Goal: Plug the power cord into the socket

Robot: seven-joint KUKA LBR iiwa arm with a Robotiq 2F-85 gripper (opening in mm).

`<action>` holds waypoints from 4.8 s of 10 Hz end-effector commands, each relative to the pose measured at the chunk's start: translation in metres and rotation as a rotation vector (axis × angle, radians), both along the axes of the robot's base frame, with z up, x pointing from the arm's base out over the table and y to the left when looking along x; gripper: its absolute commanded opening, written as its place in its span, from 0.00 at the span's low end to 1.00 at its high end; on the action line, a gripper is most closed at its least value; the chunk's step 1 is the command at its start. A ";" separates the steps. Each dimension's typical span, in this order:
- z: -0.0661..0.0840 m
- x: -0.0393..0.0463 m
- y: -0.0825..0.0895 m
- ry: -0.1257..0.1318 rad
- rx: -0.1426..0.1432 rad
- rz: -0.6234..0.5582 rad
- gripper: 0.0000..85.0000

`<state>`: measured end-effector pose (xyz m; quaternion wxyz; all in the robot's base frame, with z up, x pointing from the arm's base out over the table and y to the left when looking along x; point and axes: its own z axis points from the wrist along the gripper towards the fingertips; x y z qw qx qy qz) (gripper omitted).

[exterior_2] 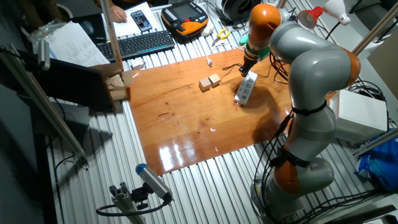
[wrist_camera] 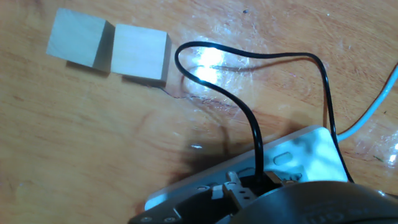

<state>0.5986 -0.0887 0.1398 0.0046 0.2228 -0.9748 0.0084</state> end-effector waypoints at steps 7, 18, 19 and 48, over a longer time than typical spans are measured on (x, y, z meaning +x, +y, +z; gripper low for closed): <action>-0.005 0.0012 -0.017 0.013 0.003 -0.009 0.00; -0.019 0.0146 -0.056 0.005 -0.021 -0.003 0.00; -0.025 0.0179 -0.062 0.002 0.005 -0.001 0.00; -0.065 0.0082 -0.059 -0.140 0.164 -0.010 0.00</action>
